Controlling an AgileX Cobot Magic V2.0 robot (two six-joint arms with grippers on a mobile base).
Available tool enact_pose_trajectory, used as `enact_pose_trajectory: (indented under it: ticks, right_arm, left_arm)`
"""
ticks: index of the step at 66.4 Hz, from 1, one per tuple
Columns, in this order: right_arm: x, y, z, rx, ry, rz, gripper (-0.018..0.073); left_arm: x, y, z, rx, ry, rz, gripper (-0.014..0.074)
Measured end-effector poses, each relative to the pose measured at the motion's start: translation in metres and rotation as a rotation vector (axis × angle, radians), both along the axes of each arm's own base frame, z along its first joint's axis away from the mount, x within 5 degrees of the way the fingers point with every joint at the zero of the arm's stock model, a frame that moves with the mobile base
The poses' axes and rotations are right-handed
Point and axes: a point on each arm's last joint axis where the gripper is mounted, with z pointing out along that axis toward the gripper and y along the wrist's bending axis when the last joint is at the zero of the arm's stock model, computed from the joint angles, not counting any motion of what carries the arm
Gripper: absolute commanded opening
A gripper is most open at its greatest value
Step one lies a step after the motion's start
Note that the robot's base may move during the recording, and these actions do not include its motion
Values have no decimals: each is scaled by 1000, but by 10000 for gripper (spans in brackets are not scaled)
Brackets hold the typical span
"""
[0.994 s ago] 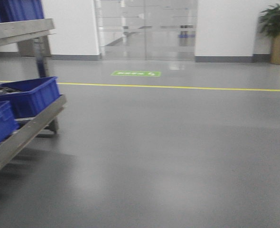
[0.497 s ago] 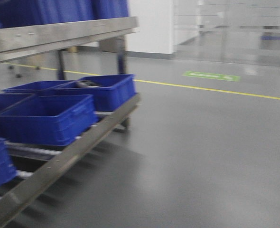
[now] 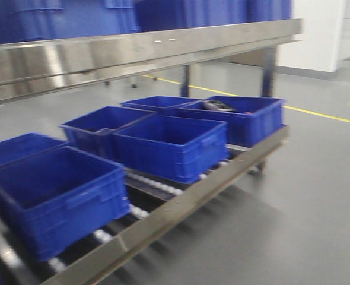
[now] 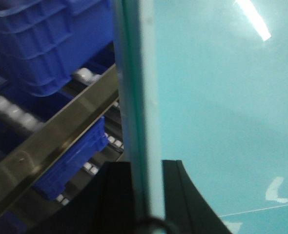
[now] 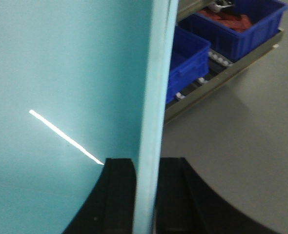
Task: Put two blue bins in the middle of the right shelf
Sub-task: 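Approach the shelf front holding the teal bin in both grippers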
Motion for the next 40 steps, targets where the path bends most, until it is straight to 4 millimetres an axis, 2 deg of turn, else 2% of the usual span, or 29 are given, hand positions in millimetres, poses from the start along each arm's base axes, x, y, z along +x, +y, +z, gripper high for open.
enact_pose_trajectory:
  ticks: [40]
  right_arm:
    - [0,0,0,0,0,0,-165]
  left_arm:
    - [0,0,0,0,0,0,-111]
